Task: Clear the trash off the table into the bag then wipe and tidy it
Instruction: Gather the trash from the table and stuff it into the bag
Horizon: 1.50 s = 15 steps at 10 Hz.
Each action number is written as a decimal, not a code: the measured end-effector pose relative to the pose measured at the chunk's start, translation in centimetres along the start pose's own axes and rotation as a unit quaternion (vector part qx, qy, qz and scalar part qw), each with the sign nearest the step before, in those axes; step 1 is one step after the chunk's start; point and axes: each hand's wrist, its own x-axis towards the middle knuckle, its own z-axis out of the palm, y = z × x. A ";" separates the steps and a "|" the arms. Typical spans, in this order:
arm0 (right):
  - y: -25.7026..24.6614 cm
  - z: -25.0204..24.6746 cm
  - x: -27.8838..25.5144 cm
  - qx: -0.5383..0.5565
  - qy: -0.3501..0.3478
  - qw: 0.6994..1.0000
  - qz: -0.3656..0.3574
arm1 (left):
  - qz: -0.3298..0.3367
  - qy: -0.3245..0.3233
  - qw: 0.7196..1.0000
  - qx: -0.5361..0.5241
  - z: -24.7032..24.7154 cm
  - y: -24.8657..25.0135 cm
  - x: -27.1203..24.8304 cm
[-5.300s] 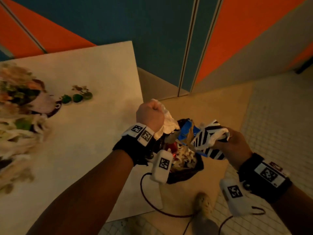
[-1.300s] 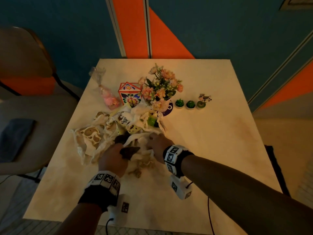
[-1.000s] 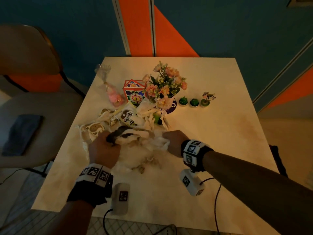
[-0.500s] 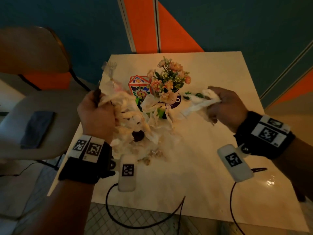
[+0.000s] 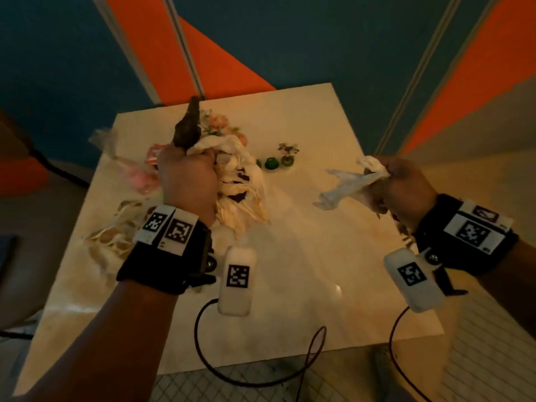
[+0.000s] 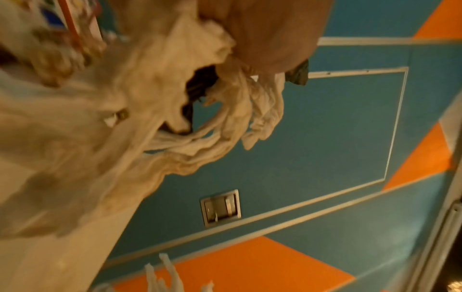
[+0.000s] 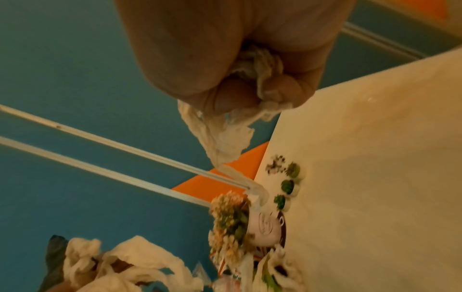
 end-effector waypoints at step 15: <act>49.7 -16.3 8.4 -0.179 -0.259 0.885 0.343 | -0.205 -0.425 0.760 0.447 54.2 -41.5 -17.3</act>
